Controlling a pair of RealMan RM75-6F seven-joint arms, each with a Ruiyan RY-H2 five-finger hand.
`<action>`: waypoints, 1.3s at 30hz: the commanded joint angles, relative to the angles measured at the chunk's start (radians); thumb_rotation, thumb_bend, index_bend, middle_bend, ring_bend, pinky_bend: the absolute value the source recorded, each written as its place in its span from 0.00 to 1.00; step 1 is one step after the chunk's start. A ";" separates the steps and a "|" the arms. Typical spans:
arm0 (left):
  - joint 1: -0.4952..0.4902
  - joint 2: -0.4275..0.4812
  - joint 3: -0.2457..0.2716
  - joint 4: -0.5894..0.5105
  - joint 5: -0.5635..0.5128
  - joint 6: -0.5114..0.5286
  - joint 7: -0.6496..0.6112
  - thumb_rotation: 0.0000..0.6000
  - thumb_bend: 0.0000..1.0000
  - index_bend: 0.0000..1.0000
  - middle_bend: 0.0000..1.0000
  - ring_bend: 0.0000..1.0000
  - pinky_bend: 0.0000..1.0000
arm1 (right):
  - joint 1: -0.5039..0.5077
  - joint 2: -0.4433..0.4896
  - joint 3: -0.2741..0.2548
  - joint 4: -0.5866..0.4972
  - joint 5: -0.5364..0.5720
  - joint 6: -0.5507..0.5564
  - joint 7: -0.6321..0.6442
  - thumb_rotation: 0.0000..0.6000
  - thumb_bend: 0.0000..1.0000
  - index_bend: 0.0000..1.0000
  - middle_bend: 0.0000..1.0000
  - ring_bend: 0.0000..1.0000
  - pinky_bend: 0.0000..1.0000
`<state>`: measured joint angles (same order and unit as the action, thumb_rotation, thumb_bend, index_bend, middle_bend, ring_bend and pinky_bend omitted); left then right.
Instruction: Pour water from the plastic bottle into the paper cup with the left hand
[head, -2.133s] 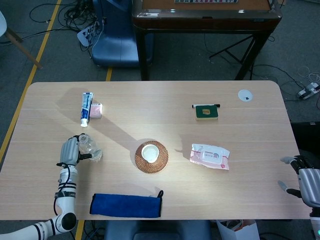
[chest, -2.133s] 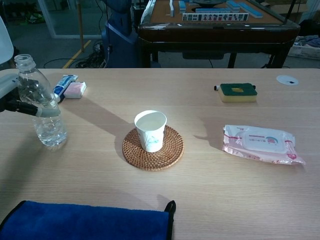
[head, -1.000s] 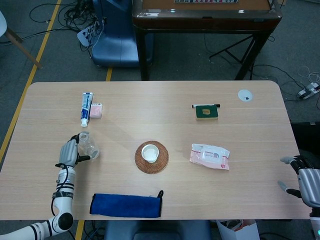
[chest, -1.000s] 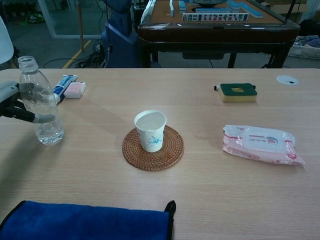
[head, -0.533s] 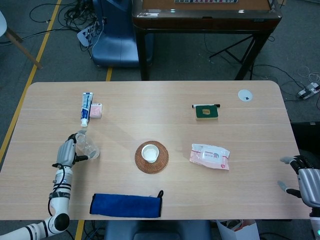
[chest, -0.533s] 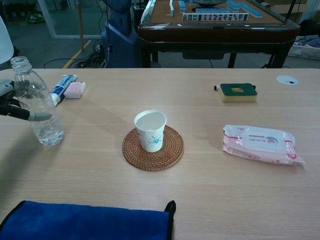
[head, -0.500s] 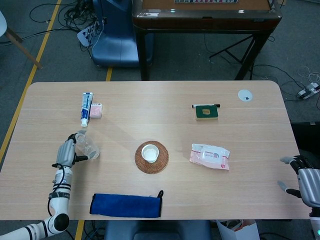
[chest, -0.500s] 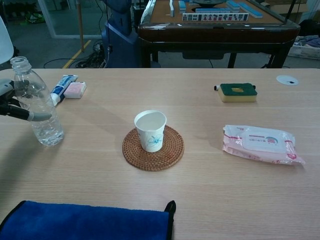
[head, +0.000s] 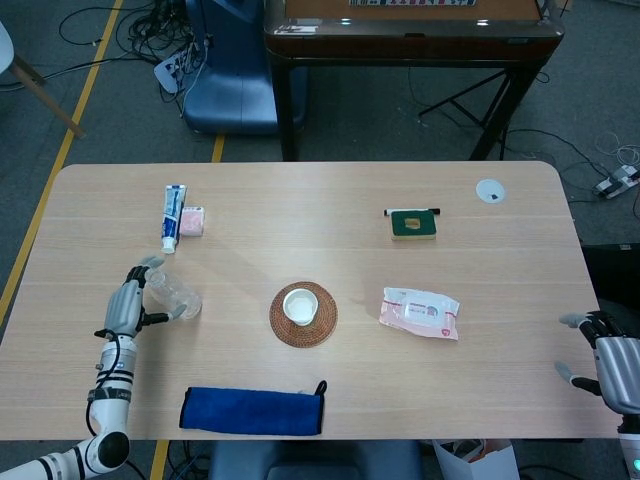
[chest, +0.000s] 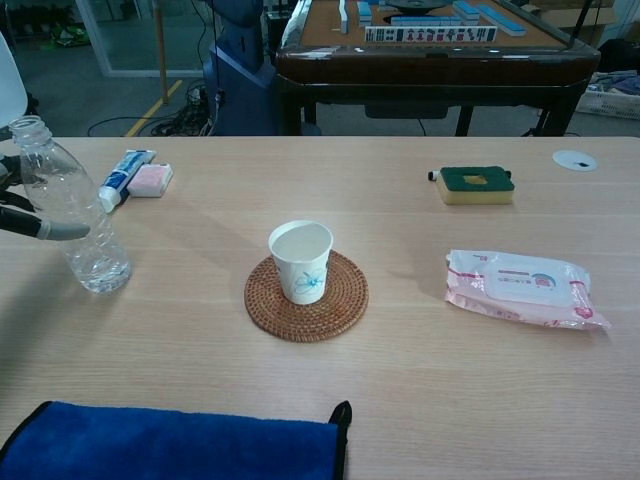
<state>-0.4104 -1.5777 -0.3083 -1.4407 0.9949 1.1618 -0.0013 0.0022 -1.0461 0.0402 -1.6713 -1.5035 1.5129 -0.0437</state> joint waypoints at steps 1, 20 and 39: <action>0.005 0.008 0.001 -0.009 0.001 0.002 -0.006 1.00 0.07 0.13 0.05 0.06 0.18 | 0.000 -0.001 0.000 0.001 0.000 -0.001 0.000 1.00 0.05 0.36 0.39 0.25 0.48; 0.057 0.103 0.043 -0.084 0.041 0.035 -0.009 0.91 0.04 0.11 0.04 0.05 0.16 | 0.001 -0.004 -0.002 0.001 0.001 -0.004 -0.013 1.00 0.05 0.36 0.39 0.25 0.48; 0.182 0.297 0.131 -0.131 0.257 0.229 0.002 1.00 0.04 0.26 0.08 0.05 0.15 | -0.001 -0.017 -0.001 0.003 0.004 0.001 -0.050 1.00 0.05 0.36 0.39 0.25 0.48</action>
<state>-0.2509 -1.2933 -0.2029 -1.5866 1.2091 1.3510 -0.0137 0.0010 -1.0611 0.0391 -1.6687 -1.5003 1.5150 -0.0905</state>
